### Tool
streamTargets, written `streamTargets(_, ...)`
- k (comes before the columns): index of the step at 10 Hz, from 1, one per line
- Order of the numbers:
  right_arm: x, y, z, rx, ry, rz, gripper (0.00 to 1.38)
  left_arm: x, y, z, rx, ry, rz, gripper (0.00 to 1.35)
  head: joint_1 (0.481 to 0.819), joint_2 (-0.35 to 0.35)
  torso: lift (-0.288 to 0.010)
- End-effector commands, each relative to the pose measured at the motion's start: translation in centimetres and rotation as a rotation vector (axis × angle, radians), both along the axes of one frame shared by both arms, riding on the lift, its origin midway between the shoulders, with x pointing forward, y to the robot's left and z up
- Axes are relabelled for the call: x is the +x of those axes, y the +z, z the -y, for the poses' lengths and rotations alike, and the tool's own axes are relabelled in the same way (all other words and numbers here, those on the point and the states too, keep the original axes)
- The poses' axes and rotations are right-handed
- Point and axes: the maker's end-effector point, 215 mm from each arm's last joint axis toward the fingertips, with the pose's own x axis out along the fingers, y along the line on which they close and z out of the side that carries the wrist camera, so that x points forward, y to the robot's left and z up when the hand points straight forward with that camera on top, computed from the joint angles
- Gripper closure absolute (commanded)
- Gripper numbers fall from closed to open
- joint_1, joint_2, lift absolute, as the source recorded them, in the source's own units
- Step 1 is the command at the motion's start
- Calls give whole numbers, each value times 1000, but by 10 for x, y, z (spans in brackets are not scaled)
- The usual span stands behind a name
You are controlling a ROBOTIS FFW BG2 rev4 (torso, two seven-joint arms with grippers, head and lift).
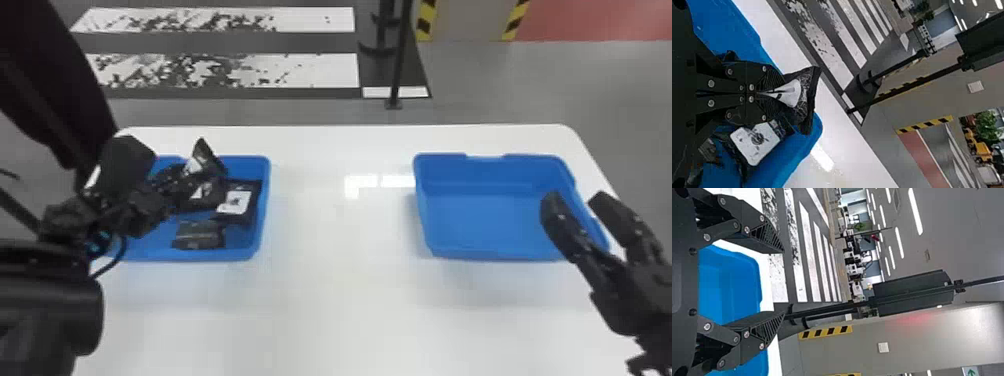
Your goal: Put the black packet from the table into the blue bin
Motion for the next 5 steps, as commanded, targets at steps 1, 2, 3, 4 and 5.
streamTargets(1,-1,-1,0,1,0,-2,510,-21,-9,-33,6,70,-38,776,695,45,-110)
streamTargets(2,0,0,0,1,0,0,510,-32,-13,-44,-1,95,-51,282,695,75,-110)
streamTargets(3,0,1,0,3,0,0,510,-41,-10,-50,-14,108,-42,70,695,98,-110)
streamTargets(4,0,1,0,3,0,0,510,-52,-4,-55,-40,134,-28,127,695,116,-110)
streamTargets(5,0,-1,-2,8,3,-2,510,-66,3,-61,-73,153,-3,153,695,127,-110)
